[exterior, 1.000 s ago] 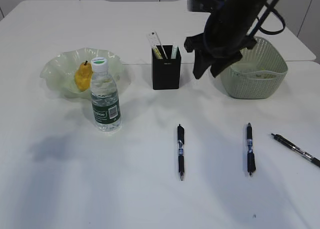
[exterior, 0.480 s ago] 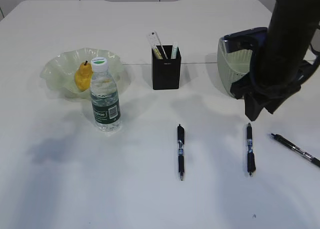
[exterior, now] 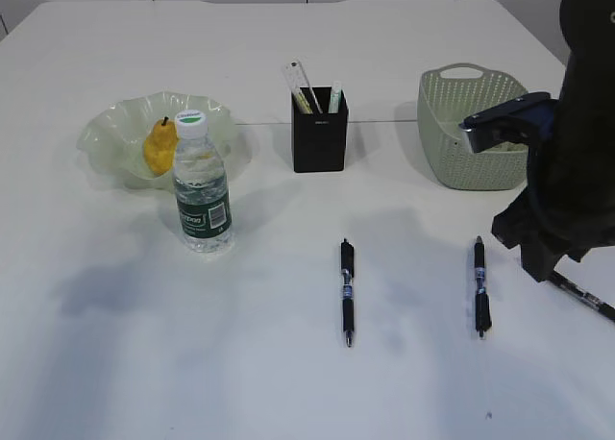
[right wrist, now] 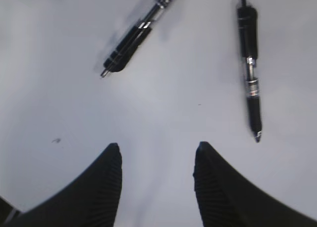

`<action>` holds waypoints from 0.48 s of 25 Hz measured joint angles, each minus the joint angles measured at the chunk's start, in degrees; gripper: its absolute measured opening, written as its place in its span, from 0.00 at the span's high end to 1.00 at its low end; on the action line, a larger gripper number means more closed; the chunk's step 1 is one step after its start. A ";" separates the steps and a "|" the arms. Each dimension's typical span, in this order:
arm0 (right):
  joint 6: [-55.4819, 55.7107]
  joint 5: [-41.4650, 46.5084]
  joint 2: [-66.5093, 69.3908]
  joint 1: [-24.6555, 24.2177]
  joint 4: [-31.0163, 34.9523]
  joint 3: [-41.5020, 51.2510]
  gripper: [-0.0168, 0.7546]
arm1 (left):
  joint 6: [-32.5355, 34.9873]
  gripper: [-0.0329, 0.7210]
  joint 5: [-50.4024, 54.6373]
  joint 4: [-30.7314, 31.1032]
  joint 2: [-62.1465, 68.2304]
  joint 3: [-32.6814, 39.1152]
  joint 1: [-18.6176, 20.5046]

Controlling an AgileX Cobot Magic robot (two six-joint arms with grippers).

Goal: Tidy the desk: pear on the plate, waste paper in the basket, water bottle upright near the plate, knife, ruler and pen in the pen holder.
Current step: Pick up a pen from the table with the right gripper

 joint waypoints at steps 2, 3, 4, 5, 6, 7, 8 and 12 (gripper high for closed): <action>0.00 -1.63 -0.35 0.00 -3.32 0.54 0.52 | 0.00 0.27 0.00 0.00 0.00 0.00 0.00; 0.00 -3.00 -0.35 -0.10 -5.08 0.66 0.52 | 0.00 0.27 0.00 0.00 0.00 0.00 0.00; -0.13 -4.57 -0.35 -0.35 -6.42 0.75 0.52 | 0.00 0.27 0.00 0.00 0.00 0.00 0.00; -0.37 -5.98 -0.35 -0.60 -7.57 0.75 0.52 | 0.00 0.27 0.00 0.00 0.00 0.00 0.00; -0.81 -7.68 -0.35 -1.03 -8.15 0.75 0.53 | 0.00 0.27 0.00 0.00 0.00 0.00 0.00; -1.26 -9.01 -0.35 -1.47 -8.39 0.75 0.53 | 0.00 0.27 0.00 0.00 0.00 0.00 0.00; -2.03 -9.82 -0.35 -2.21 -8.68 0.75 0.54 | 0.00 0.27 0.00 0.00 0.00 0.00 0.00; -4.50 -11.76 1.09 -5.96 -7.78 0.75 0.54 | 0.00 0.27 -0.34 0.00 0.00 0.00 0.00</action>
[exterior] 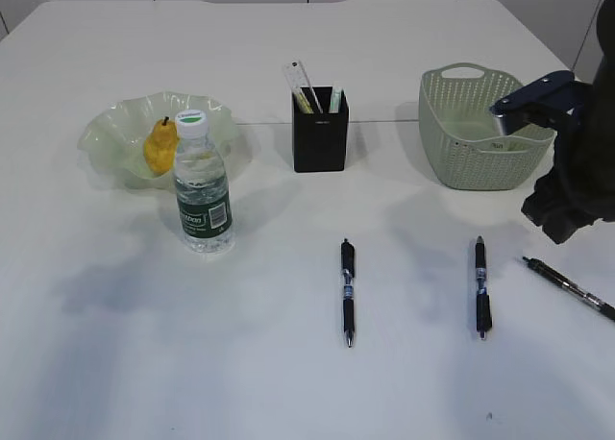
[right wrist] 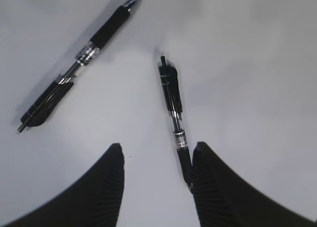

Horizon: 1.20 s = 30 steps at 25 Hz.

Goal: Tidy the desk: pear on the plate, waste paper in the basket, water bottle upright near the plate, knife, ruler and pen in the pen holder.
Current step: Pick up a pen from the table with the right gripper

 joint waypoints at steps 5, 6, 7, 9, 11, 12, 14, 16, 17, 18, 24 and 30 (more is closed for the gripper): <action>-9.34 -2.99 2.67 -5.69 7.64 0.00 0.54 | 0.00 0.27 -0.03 0.00 0.00 0.00 0.00; -11.01 -3.33 3.32 -6.27 8.18 0.00 0.54 | 0.00 0.27 -0.03 0.00 0.00 0.00 0.00; -12.64 -3.53 4.11 -6.57 8.48 0.00 0.54 | 0.00 0.27 -0.03 0.00 0.00 0.00 0.00; -15.02 -4.20 5.75 -7.05 8.72 0.00 0.54 | 0.00 0.27 -0.03 0.00 0.00 0.00 0.00; -17.39 -4.36 7.81 -7.08 9.74 0.00 0.54 | 0.00 0.27 0.09 0.00 0.00 0.00 0.00; -18.12 -4.50 8.66 -7.08 10.31 0.00 0.54 | 0.00 0.27 0.19 0.00 0.00 0.00 0.00; -19.03 -4.60 10.42 -7.08 10.86 0.00 0.54 | 0.00 0.27 0.33 0.00 0.00 0.00 0.00; -19.29 -4.97 11.65 -7.08 10.95 0.00 0.54 | 0.00 0.27 0.33 0.00 0.00 0.00 0.00; -19.39 -5.37 12.17 -7.08 10.95 0.00 0.54 | 0.00 0.27 0.33 0.00 0.00 0.00 0.00; -19.50 -5.65 12.53 -7.08 10.72 0.00 0.54 | 0.00 0.27 0.33 0.00 0.00 0.00 0.00; -20.22 -8.19 12.92 -7.08 8.76 0.00 0.54 | 0.00 0.27 0.33 0.00 0.00 0.00 0.00; -23.63 -10.13 12.92 -7.18 8.41 0.00 0.55 | 0.00 0.27 0.33 0.00 0.00 0.00 0.00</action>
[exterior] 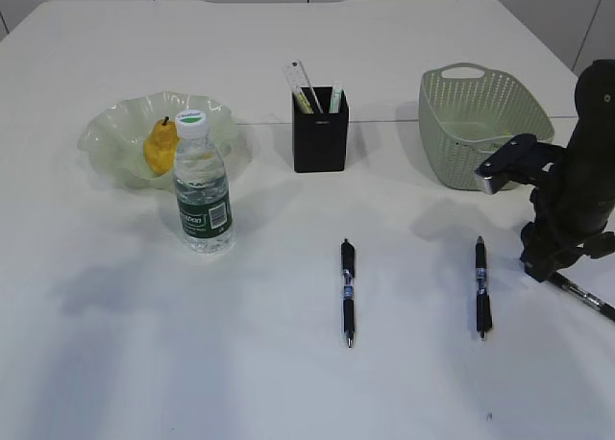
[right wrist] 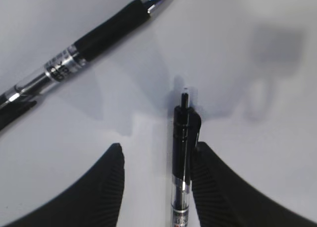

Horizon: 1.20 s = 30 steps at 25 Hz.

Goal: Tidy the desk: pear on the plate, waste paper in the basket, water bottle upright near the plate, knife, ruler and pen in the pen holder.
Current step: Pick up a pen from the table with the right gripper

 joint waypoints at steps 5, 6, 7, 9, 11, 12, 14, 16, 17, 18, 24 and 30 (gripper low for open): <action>-1.04 -0.76 0.05 -0.68 0.13 0.00 0.55 | 0.00 0.27 -0.32 0.00 0.00 0.00 0.00; -1.28 -0.88 0.05 -1.12 0.27 0.00 0.55 | 0.00 0.27 -0.37 0.00 0.00 0.00 0.00; -1.66 -1.03 0.13 -1.65 0.86 0.00 0.55 | 0.00 0.27 -0.51 0.00 0.00 0.00 0.00; -3.34 -1.18 0.13 -2.66 2.85 0.00 0.55 | 0.00 0.27 -0.97 0.00 0.00 0.00 0.00; -5.12 -1.26 0.13 -3.34 4.79 0.00 0.55 | 0.00 0.27 -1.35 0.00 0.00 0.00 0.00; -5.73 -1.26 0.13 -3.45 5.22 0.00 0.55 | 0.00 0.27 -1.39 0.00 0.00 0.00 0.00; -6.10 -1.30 0.13 -3.45 5.72 0.00 0.55 | 0.00 0.27 -1.39 0.00 0.00 0.00 0.00; -6.32 -1.30 0.28 -3.45 6.21 0.00 0.55 | 0.00 0.27 -1.39 0.00 0.00 0.00 0.00; -6.32 -1.30 0.41 -3.45 6.21 0.00 0.55 | 0.00 0.27 -1.39 0.00 0.00 0.00 0.00; -6.32 -1.30 0.63 -3.45 6.21 0.00 0.55 | 0.00 0.27 -1.48 0.00 0.00 0.00 0.00; -6.45 -1.42 2.19 -3.45 6.21 0.00 0.55 | 0.00 0.27 -1.48 0.00 0.00 0.00 0.00; -6.45 -2.13 3.35 -3.45 6.53 0.00 0.55 | 0.00 0.27 -1.92 0.00 0.00 0.00 0.00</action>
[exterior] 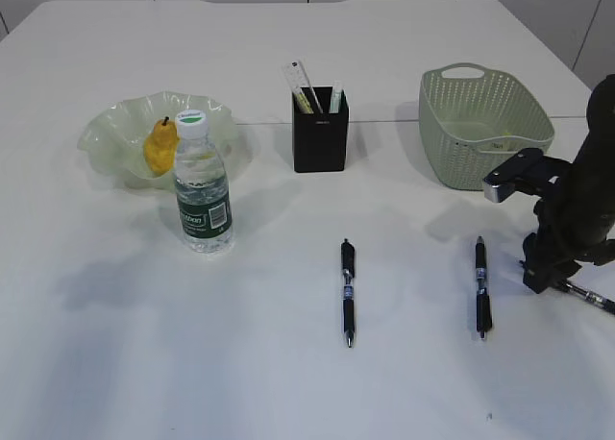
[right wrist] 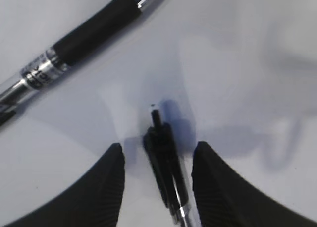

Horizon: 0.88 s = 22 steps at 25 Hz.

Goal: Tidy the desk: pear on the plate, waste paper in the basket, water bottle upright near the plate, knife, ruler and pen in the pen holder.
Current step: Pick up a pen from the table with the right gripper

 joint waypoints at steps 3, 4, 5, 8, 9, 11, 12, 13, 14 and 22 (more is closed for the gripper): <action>0.00 -0.48 0.37 0.00 0.08 0.00 0.55 | 0.00 0.27 -0.30 0.00 0.00 0.00 0.00; 0.00 -0.63 0.65 0.00 0.12 0.00 0.55 | 0.00 0.27 -0.59 0.00 0.00 0.00 0.00; 0.00 -0.63 0.80 0.00 0.25 0.00 0.55 | 0.00 0.27 -0.71 0.00 0.00 0.00 0.00; 0.00 -0.73 0.87 0.00 0.47 -0.10 0.56 | 0.00 0.27 -0.83 0.00 0.00 0.00 0.00; 0.00 -0.73 0.87 0.00 0.59 -0.10 0.57 | 0.00 0.27 -0.83 0.00 0.00 0.00 0.00; 0.00 -0.73 0.87 0.00 0.59 -0.10 0.61 | 0.00 0.27 -0.91 0.00 0.00 0.00 0.00; 0.00 -0.73 0.87 0.00 0.59 -0.10 0.63 | 0.00 0.27 -0.91 0.00 0.00 0.00 0.00; 0.00 -0.73 0.87 0.00 0.59 -0.10 0.64 | 0.00 0.27 -0.91 0.00 0.00 0.00 0.00; 0.00 -0.73 0.87 0.00 0.59 -0.10 0.65 | 0.00 0.27 -0.91 0.00 0.00 0.00 0.00; 0.00 -0.85 0.87 0.00 0.70 -0.10 0.67 | 0.00 0.27 -0.91 0.00 0.00 0.00 0.00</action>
